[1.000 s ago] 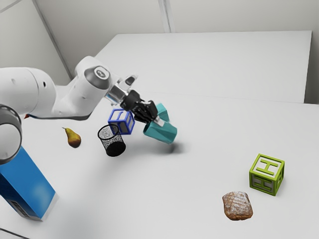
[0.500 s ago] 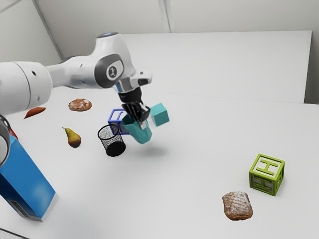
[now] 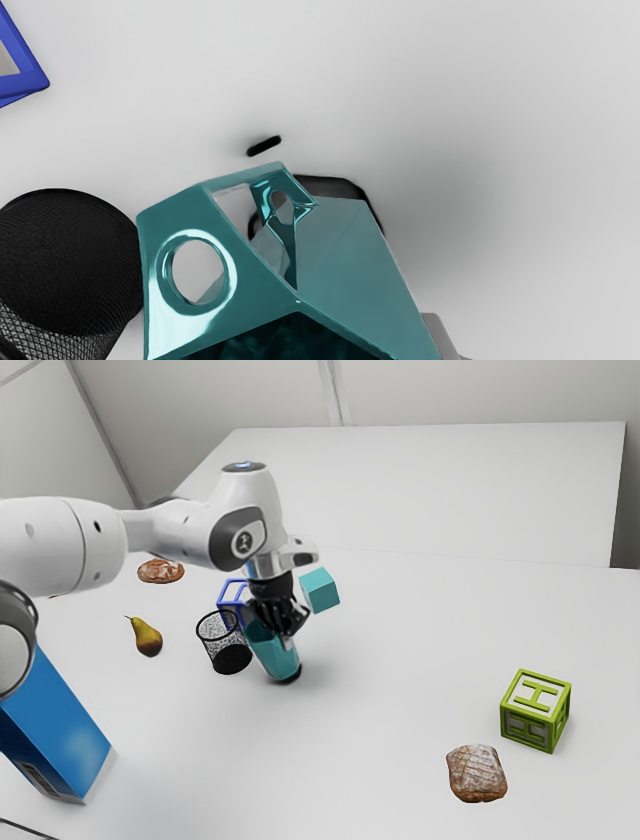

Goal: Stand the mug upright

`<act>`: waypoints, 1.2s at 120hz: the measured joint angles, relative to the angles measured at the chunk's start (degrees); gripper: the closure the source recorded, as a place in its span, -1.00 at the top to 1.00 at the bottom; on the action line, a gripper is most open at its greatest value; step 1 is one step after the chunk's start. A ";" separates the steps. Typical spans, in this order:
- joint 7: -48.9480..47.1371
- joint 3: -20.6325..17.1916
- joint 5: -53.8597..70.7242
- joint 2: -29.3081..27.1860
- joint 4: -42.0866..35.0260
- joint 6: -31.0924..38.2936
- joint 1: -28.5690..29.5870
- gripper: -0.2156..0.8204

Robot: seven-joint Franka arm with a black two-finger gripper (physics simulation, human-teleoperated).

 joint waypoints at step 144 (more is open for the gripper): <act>-0.12 6.93 -0.51 -6.87 24.15 -18.03 0.60 0.57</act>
